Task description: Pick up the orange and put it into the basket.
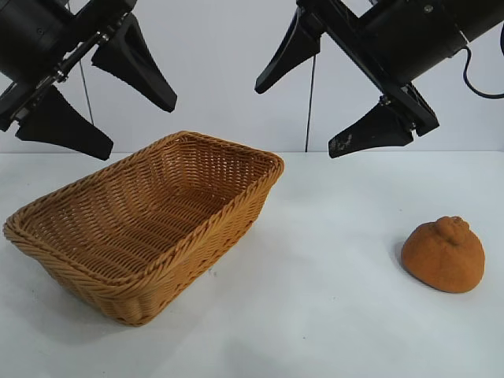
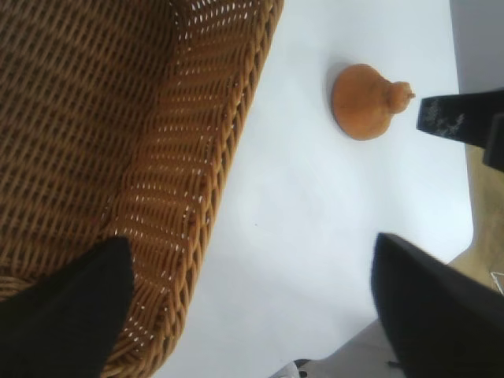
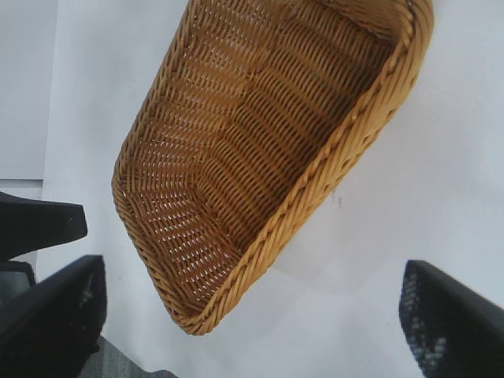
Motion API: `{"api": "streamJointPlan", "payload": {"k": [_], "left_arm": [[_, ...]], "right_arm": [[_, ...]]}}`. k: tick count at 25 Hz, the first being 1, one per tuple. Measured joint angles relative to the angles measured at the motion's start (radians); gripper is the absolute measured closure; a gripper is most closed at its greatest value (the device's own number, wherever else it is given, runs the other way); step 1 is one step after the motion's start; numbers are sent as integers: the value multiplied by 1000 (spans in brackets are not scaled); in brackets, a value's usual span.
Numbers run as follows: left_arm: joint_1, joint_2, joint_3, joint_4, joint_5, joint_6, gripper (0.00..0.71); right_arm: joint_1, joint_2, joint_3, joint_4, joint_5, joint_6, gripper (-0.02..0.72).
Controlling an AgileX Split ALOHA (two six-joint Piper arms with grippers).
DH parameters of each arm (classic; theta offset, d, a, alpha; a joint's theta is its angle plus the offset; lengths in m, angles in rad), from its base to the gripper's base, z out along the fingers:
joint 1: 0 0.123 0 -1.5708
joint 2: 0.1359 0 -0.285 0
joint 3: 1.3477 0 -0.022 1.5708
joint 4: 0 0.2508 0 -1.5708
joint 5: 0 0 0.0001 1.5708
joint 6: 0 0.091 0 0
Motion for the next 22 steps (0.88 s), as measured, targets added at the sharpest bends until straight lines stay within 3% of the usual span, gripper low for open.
{"api": "streamJointPlan", "payload": {"k": [13, 19, 22], "left_arm": [[5, 0, -6, 9, 0, 0, 121], [77, -33, -41, 106, 85, -63, 121], [105, -90, -42, 234, 91, -187, 121]], "right_arm": [[0, 0, 0, 0, 0, 0, 10], [0, 0, 0, 0, 0, 0, 10], [2, 0, 0, 0, -1, 0, 10]]}}
